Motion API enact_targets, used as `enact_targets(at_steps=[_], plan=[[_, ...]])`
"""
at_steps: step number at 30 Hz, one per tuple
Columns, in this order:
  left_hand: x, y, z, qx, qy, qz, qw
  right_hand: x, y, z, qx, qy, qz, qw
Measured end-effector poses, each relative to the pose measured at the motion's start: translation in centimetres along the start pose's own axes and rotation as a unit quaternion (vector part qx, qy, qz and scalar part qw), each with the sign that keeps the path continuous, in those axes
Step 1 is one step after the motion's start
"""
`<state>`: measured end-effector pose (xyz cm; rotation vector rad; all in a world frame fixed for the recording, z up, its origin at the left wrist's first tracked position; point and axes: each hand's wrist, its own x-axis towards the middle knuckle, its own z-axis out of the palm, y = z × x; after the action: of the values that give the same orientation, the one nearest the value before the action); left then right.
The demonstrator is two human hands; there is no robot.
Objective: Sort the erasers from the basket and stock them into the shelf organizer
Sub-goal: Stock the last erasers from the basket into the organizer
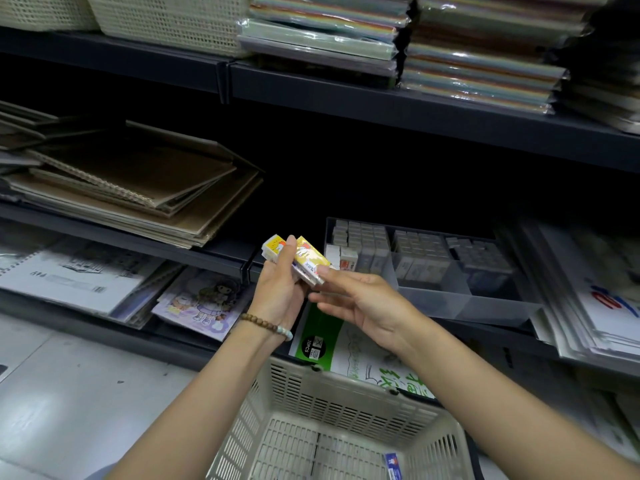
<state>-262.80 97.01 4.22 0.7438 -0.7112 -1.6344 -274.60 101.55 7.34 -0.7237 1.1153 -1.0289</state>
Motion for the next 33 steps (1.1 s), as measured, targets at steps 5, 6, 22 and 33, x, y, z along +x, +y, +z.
enact_targets(at_steps=[5,6,22,33], plan=[[-0.1,-0.1,0.3,-0.049,-0.021,-0.044,0.998,0.2,-0.9,-1.2,0.088,-0.021,0.011,0.996],[0.0,0.0,0.3,-0.075,-0.008,-0.051,0.996,0.3,-1.3,-1.6,0.088,-0.025,0.004,0.996],[1.9,0.5,-0.9,-0.106,0.093,-0.037,0.989,4.5,-5.2,-5.8,-0.541,0.054,-0.118,0.831],[1.1,0.1,-0.9,-0.056,0.047,-0.045,0.996,4.9,-3.8,-6.1,-0.322,0.090,-0.082,0.939]])
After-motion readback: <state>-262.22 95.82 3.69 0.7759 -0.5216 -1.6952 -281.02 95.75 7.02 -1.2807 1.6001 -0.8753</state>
